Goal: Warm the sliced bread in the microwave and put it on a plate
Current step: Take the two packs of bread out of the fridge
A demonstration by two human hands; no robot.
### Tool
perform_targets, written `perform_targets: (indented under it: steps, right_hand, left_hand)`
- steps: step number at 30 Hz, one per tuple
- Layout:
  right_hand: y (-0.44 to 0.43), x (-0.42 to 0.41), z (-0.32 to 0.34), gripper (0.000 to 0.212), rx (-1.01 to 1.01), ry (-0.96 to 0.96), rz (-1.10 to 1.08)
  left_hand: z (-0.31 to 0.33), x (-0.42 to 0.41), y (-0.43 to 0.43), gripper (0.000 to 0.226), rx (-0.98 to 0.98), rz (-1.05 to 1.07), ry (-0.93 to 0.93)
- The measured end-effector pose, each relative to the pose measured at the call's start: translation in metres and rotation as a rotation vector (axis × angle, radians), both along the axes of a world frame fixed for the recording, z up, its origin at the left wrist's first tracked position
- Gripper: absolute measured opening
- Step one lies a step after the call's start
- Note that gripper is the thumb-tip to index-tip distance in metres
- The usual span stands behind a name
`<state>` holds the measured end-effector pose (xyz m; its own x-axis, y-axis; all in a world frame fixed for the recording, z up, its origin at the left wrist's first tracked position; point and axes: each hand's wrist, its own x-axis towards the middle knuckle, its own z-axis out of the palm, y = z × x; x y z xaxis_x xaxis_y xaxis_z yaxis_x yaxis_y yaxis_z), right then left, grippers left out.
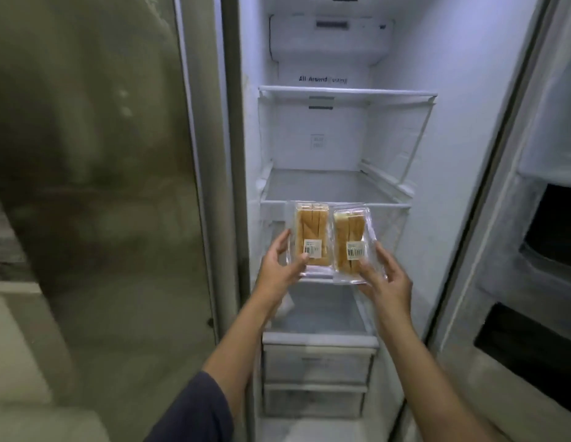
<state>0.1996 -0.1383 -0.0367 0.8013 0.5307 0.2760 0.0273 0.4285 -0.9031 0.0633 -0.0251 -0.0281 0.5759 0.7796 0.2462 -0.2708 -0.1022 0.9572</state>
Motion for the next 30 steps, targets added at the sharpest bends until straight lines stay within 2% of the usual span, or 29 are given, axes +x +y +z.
perform_targets:
  steps: [5,11,14,18,21,23,30]
  right_hand:
    - [-0.048,-0.088,-0.014,0.050,-0.025,0.034,0.149]
    - [-0.039,-0.192,-0.015,0.043,-0.048,0.055,0.387]
    - [-0.021,-0.250,-0.016,0.048,-0.081,0.035,0.522]
    - [0.012,-0.325,-0.023,0.051,-0.087,0.089,0.702]
    - [0.046,-0.375,-0.028,0.051,-0.087,0.123,0.836]
    - [0.074,-0.406,-0.032,0.052,-0.095,0.121,0.898]
    - [0.214,-0.503,-0.044,0.053,-0.084,0.204,1.060]
  left_hand:
    - [-0.012,-0.097,-0.062,0.069,-0.057,0.102,-0.074]
    - [-0.013,-0.218,-0.083,0.067,-0.039,0.330,-0.089]
    - [-0.021,-0.287,-0.080,0.080,-0.044,0.447,-0.069]
    - [-0.028,-0.372,-0.079,0.080,-0.054,0.596,-0.050]
    - [-0.030,-0.425,-0.073,0.100,-0.059,0.711,-0.009]
    - [-0.033,-0.456,-0.060,0.106,-0.077,0.771,-0.016]
    - [-0.042,-0.545,0.050,0.086,-0.072,0.924,-0.046]
